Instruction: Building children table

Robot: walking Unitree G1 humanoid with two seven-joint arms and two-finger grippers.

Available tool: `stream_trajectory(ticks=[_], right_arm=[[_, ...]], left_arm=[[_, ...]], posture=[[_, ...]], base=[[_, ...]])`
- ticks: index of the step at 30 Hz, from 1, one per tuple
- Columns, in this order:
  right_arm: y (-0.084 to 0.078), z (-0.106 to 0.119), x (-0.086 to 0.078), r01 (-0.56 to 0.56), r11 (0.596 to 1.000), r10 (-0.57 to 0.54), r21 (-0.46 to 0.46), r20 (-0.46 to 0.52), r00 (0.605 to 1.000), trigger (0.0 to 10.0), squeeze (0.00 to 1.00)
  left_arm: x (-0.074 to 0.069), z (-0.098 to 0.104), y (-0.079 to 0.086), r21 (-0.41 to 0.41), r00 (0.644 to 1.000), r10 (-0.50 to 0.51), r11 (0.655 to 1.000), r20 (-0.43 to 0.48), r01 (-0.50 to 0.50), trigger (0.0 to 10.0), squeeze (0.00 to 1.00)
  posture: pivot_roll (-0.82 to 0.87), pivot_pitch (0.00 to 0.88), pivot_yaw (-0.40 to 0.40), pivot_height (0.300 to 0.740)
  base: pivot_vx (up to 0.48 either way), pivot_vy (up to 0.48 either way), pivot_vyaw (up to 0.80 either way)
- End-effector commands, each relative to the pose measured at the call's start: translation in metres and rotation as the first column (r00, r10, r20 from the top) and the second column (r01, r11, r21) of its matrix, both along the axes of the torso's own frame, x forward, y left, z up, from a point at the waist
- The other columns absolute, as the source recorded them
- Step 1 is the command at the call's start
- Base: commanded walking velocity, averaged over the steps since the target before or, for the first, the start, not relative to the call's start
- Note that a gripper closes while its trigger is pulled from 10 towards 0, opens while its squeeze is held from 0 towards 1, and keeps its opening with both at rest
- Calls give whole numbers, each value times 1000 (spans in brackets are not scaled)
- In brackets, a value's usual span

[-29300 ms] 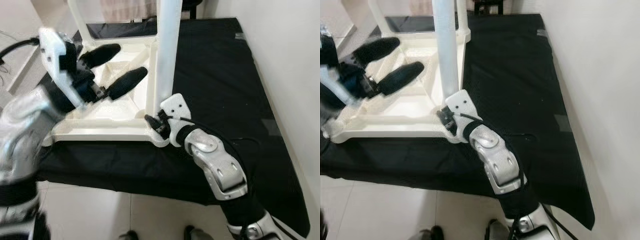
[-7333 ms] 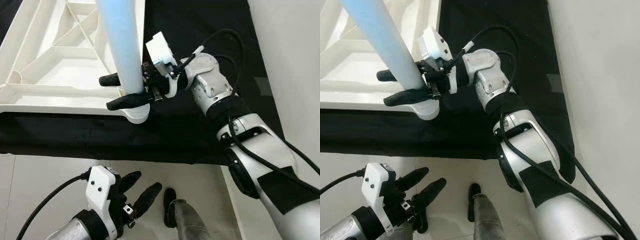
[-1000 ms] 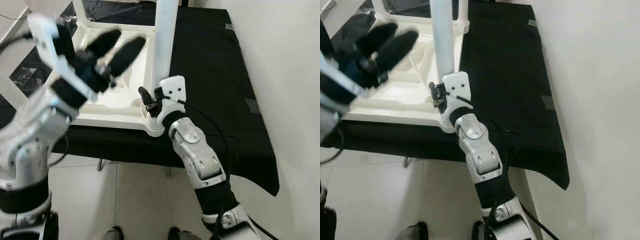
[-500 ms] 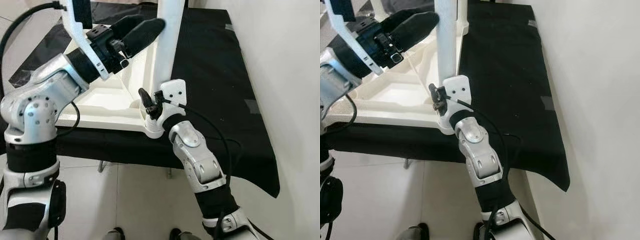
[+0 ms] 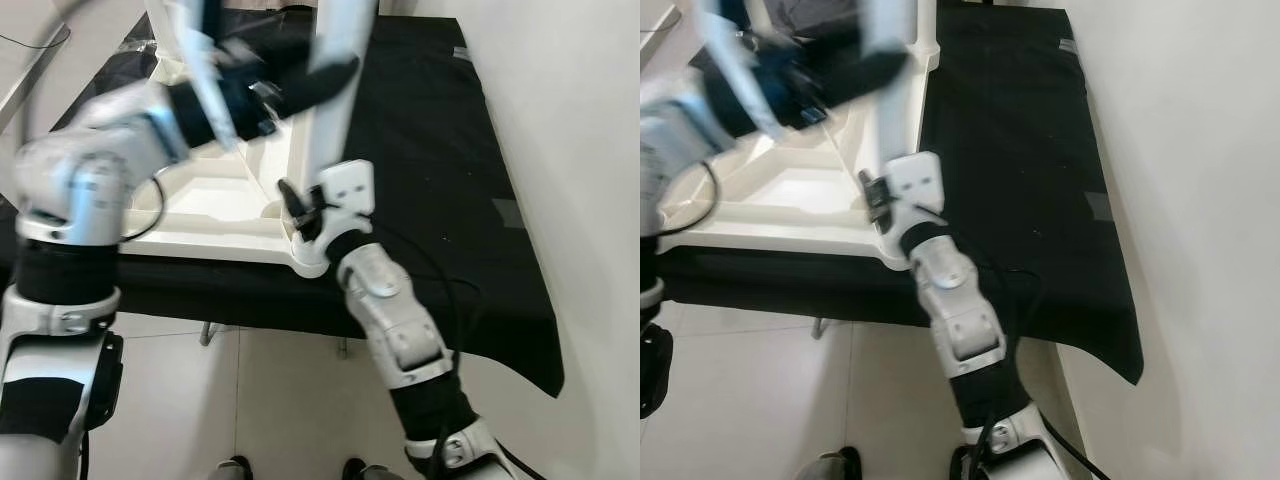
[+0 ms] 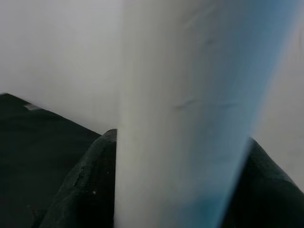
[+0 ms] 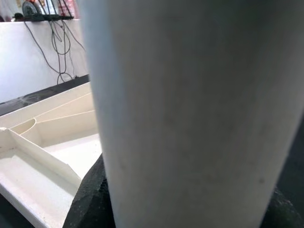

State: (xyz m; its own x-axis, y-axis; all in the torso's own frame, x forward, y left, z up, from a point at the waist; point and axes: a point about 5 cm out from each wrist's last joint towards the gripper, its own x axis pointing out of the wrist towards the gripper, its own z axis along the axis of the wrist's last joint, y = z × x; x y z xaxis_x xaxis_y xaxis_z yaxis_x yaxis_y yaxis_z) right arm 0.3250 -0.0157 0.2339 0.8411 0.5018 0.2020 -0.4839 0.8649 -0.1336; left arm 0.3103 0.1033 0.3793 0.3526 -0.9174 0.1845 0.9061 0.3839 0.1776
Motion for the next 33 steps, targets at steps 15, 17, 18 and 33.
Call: stream_trajectory(ticks=[15,17,18,33], right_arm=[[12,-38,-2,-71,996,60,-57,-172,983,10000,0],[11,-38,-2,-72,996,61,-60,-173,983,10000,0],[11,-38,-2,-72,996,60,-60,-173,983,10000,0],[9,-37,0,-90,991,73,-103,-160,984,10000,608]], left_arm=[[-13,16,7,8,997,15,1000,80,-15,0,0],[-13,18,6,0,996,11,1000,86,-11,0,0],[-13,18,5,-3,996,11,1000,88,-11,0,0],[-15,16,2,32,994,1,999,107,-5,0,0]], posture=[[71,259,-20,740],[68,258,-20,740],[68,258,-20,740],[64,257,-21,740]], base=[[0,0,0],[0,0,0],[0,0,0],[0,0,0]])
